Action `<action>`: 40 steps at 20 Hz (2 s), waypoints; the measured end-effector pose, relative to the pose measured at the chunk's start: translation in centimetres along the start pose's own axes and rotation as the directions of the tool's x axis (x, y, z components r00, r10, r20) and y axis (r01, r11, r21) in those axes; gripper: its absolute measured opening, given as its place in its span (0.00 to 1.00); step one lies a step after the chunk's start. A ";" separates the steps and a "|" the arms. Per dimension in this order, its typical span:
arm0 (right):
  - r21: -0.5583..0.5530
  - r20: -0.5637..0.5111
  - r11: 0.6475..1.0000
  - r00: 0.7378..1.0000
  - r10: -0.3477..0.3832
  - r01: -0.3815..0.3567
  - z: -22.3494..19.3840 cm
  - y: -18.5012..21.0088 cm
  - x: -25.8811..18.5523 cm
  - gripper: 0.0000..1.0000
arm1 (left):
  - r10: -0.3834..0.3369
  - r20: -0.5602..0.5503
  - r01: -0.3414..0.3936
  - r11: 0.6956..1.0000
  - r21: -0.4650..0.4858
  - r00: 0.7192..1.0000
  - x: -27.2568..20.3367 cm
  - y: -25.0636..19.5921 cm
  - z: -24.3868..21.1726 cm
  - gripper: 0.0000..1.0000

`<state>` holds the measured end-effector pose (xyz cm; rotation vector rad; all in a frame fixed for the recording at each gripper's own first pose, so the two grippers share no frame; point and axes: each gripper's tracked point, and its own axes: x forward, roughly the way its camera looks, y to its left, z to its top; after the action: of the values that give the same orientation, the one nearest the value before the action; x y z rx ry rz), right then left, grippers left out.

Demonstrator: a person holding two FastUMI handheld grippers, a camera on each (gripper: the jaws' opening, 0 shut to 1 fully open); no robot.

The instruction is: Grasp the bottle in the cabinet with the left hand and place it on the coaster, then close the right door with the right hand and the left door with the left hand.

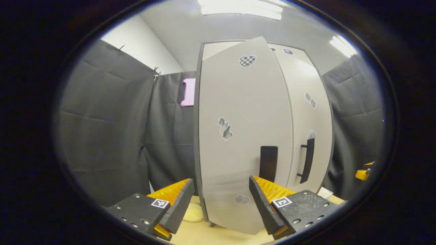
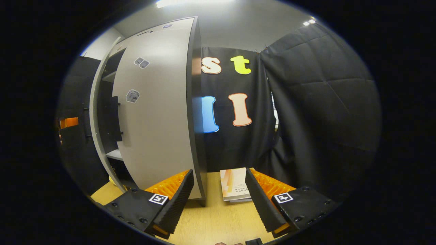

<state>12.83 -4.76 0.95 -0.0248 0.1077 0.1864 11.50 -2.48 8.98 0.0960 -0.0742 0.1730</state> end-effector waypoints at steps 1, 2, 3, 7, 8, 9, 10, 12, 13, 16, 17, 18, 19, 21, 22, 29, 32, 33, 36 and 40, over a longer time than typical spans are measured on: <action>0.002 0.001 1.000 1.000 0.015 -0.015 0.0 -0.1 0.0 0.96 | 0.006 -0.004 -0.006 1.000 -0.007 1.000 -1.2 -0.2 0.1 1.00; 0.003 0.002 1.000 1.000 0.031 -0.031 -0.1 -0.2 0.1 0.96 | 0.003 -0.006 -0.003 1.000 -0.018 1.000 -2.4 -0.6 0.1 1.00; 0.002 0.002 0.999 0.999 0.045 -0.045 0.1 -0.4 0.4 0.96 | 0.003 -0.001 -0.003 1.000 -0.026 1.000 -3.7 -0.8 0.4 1.00; -0.041 0.013 0.992 0.992 0.124 -0.123 1.8 -0.4 1.1 0.98 | 0.014 0.020 -0.014 1.000 0.001 1.000 -8.5 -1.7 1.3 0.99; -0.061 0.012 0.990 0.992 0.129 -0.128 2.2 -0.6 1.1 0.98 | 0.014 0.027 -0.014 1.000 0.013 1.000 -9.3 -1.8 1.5 0.99; -0.071 0.009 0.989 0.992 0.130 -0.129 2.4 -0.8 0.9 0.98 | 0.027 0.024 -0.028 1.000 0.014 0.999 -10.0 -1.8 1.7 0.99; -0.071 0.005 0.989 0.991 0.133 -0.132 2.7 -0.7 0.8 0.98 | 0.061 0.016 -0.061 0.998 -0.005 0.998 -10.6 -1.5 1.5 0.99; -0.081 -0.002 0.986 0.990 0.143 -0.143 3.6 -0.3 0.0 0.98 | 0.078 0.006 -0.078 0.995 -0.056 0.997 -11.6 -1.8 1.1 1.00; -0.093 0.000 0.987 0.991 0.134 -0.134 4.0 -0.6 -0.5 0.98 | 0.058 0.009 -0.057 0.996 -0.073 0.998 -12.0 -2.4 1.1 1.00; -0.118 0.031 0.992 0.998 0.054 -0.050 5.5 -2.3 -1.9 0.98 | 0.042 0.015 -0.041 0.997 -0.059 0.999 -12.5 -1.9 1.2 0.99; -0.112 0.041 0.993 0.999 0.031 -0.026 5.8 -2.3 -2.3 0.98 | 0.033 0.021 -0.032 0.999 -0.044 0.999 -12.7 -1.6 1.3 0.99; -0.101 0.050 0.995 0.999 0.012 -0.007 6.0 -2.1 -2.8 0.98 | 0.018 0.025 -0.017 0.999 -0.038 1.000 -12.5 -1.4 1.4 0.99; -0.091 0.053 0.996 0.999 0.000 0.005 5.9 -1.6 -3.0 0.98 | -0.002 0.022 0.002 0.999 -0.037 1.000 -12.3 -1.3 1.2 0.94; -0.082 0.057 0.996 0.998 -0.022 0.027 5.6 -0.3 -3.6 0.98 | -0.039 0.025 0.040 0.998 -0.047 0.999 -11.8 -1.1 1.0 1.00; -0.072 0.063 0.997 0.998 -0.027 0.032 5.5 0.6 -3.8 0.98 | -0.055 0.032 0.057 0.997 -0.057 0.998 -11.6 -0.9 0.7 1.00; -0.022 0.113 0.999 0.993 -0.026 0.028 5.5 5.7 -5.4 0.98 | -0.058 -0.003 0.057 0.996 -0.075 0.998 -11.0 2.9 -2.8 1.00; -0.016 0.118 0.999 0.992 -0.041 0.043 5.0 6.5 -6.5 0.98 | -0.061 0.010 0.062 0.996 -0.058 0.998 -11.5 4.8 -3.4 1.00; -0.014 0.115 0.998 0.992 -0.053 0.054 4.7 6.5 -6.8 0.98 | -0.069 0.022 0.070 0.996 -0.063 0.997 -11.6 5.0 -3.3 1.00; -0.011 0.099 0.998 0.993 -0.059 0.060 3.7 7.1 -7.6 0.98 | -0.084 0.047 0.088 0.992 -0.095 0.995 -11.2 5.5 -3.0 0.94; -0.056 0.123 0.995 0.989 -0.081 0.088 4.0 7.2 -8.5 0.98 | -0.093 0.052 0.098 0.990 -0.103 0.994 -10.6 6.0 -3.3 1.00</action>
<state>3.65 0.86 5.78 -0.0785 -0.0195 0.1061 0.22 1.96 5.41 -0.0023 -0.1254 0.0712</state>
